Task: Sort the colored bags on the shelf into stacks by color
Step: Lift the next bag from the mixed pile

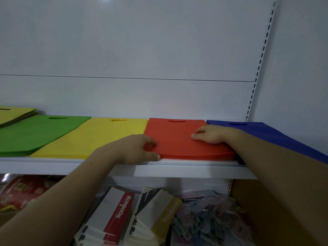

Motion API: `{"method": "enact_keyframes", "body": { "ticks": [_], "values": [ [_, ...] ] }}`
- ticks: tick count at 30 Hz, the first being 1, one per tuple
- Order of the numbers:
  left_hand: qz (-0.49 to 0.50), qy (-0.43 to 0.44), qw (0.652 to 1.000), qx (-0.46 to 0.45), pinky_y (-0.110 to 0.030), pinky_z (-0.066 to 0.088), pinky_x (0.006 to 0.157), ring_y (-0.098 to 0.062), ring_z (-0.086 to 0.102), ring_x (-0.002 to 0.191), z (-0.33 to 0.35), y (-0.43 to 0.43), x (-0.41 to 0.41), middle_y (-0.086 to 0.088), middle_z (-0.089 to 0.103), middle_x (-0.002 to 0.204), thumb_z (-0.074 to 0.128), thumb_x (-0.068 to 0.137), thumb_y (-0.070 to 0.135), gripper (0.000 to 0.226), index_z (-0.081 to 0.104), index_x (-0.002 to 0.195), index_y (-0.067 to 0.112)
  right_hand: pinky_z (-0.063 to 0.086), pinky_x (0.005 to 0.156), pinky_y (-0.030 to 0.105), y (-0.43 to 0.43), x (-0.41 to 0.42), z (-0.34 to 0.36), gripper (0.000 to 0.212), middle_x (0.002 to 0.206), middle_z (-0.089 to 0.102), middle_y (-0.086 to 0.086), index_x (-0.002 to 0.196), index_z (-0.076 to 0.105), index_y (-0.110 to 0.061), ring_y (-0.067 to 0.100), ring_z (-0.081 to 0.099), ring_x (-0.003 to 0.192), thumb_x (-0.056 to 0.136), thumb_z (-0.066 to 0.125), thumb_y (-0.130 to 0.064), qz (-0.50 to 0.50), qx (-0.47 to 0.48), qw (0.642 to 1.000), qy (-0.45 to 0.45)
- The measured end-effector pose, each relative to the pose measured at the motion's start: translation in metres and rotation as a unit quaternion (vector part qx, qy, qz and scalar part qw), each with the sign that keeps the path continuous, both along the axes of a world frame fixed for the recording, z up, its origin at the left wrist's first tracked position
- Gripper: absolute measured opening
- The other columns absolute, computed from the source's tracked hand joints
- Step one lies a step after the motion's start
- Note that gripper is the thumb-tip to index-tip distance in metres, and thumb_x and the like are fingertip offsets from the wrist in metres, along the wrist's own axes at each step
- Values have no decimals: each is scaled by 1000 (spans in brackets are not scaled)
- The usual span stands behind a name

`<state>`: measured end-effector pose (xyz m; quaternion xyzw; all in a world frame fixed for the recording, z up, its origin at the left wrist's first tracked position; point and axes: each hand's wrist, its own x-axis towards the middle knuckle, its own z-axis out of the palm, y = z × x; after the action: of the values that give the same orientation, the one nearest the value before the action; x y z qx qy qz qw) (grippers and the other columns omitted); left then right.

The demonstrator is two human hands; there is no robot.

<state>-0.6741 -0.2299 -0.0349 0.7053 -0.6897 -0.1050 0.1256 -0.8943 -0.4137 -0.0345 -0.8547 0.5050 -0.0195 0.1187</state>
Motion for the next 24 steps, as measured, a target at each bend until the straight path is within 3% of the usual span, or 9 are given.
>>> {"method": "enact_keyframes", "body": {
  "ticks": [12, 24],
  "values": [
    [66, 19, 988, -136, -25, 30, 101, -15, 42, 127, 32, 16, -5, 7, 39, 147, 60, 85, 47, 59, 42, 138, 28, 31, 105, 31, 16, 50, 34, 62, 147, 41, 2, 140, 43, -24, 21, 40, 133, 89, 50, -58, 87, -117, 977, -158],
    [141, 21, 976, -164, -23, 28, 99, -12, 34, 135, 34, 97, 58, 6, 37, 148, 61, 86, 42, 60, 38, 140, 29, 35, 101, 31, 72, 154, 44, 63, 145, 43, 6, 140, 43, -21, 24, 42, 131, 90, 50, -57, 152, -110, 965, -184]
  ]
}}
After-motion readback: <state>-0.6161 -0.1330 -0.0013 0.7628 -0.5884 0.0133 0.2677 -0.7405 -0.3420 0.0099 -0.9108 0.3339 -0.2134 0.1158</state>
